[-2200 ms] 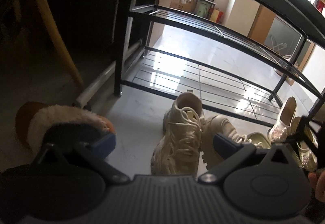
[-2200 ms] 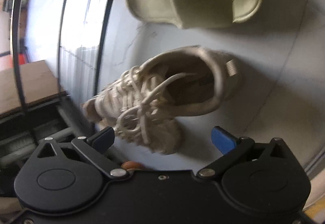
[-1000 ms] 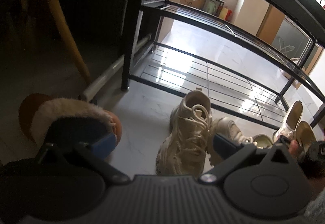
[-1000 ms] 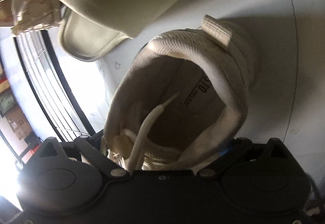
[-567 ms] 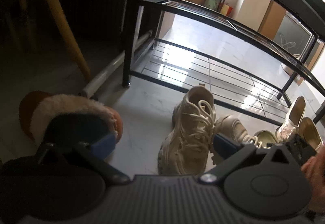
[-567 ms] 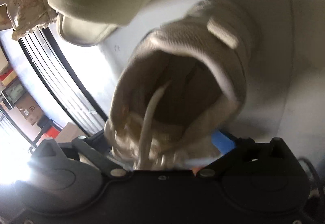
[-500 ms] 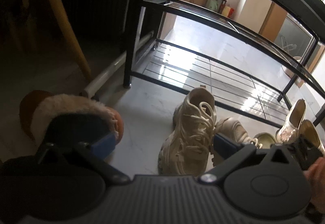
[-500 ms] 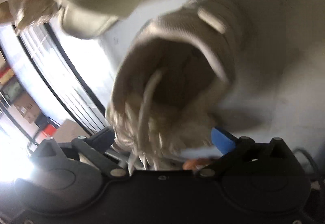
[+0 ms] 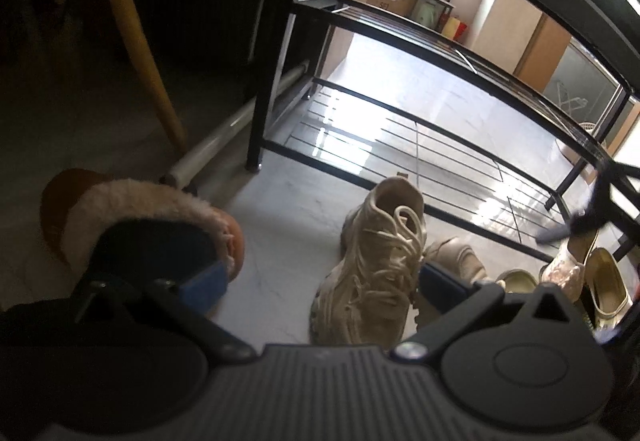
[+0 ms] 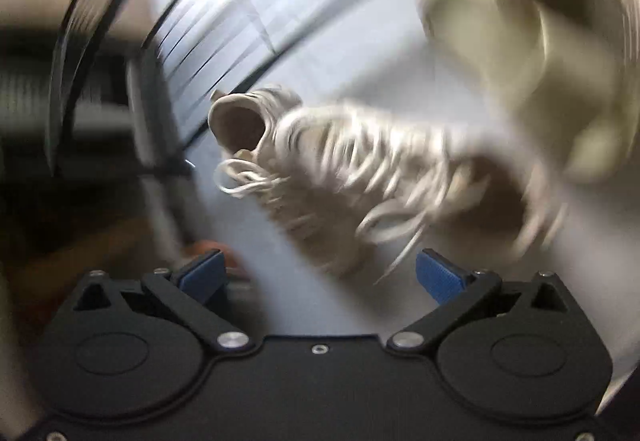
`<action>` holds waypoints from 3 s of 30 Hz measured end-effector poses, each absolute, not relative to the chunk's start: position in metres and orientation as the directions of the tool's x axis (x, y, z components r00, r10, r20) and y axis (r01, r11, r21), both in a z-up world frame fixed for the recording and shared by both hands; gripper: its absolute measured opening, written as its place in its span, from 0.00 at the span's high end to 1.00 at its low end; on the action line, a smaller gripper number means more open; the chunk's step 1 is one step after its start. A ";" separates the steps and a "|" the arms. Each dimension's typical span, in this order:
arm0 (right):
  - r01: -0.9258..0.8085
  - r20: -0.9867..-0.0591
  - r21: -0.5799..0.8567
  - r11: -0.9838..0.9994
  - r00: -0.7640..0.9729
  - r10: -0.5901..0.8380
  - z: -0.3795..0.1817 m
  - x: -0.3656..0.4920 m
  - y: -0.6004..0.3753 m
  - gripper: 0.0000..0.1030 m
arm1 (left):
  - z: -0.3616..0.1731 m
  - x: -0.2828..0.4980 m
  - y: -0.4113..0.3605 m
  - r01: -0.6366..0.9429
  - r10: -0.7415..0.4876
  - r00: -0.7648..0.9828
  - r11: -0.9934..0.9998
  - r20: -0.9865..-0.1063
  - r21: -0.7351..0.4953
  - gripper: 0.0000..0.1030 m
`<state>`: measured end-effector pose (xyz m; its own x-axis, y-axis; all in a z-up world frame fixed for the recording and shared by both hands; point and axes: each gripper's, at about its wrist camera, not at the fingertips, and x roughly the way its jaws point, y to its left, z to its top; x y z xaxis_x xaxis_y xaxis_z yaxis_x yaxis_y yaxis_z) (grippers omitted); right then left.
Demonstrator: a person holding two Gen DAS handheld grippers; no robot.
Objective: Organize scattered shoes
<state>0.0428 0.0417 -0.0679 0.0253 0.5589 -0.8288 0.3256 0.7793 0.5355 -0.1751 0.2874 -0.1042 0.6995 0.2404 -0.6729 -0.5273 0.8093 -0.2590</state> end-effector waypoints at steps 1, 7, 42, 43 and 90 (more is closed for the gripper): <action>0.278 -0.858 0.501 0.819 0.040 0.511 -0.067 0.043 0.051 0.00 | -0.104 -0.175 0.288 -0.529 0.242 0.697 0.809 -0.675 -0.257 0.01; -0.469 -0.934 0.160 0.869 0.214 0.287 -0.079 0.035 0.131 0.00 | -0.108 -0.175 0.296 -0.549 0.243 0.688 0.790 -0.684 -0.271 0.01; -0.977 -0.945 -0.213 -0.010 0.203 0.258 -0.137 -0.086 0.149 0.13 | -0.112 -0.176 0.295 -0.560 0.208 0.670 0.772 -0.712 -0.301 0.01; -0.974 -0.947 -0.216 -0.076 0.189 0.260 -0.137 -0.097 0.146 0.13 | -0.111 -0.177 0.293 -0.552 0.201 0.675 0.776 -0.710 -0.304 0.01; 0.766 -0.921 0.341 0.546 0.157 0.355 -0.174 -0.072 -0.012 0.00 | -0.108 -0.186 0.302 -0.586 0.243 0.674 0.750 -0.697 -0.306 0.01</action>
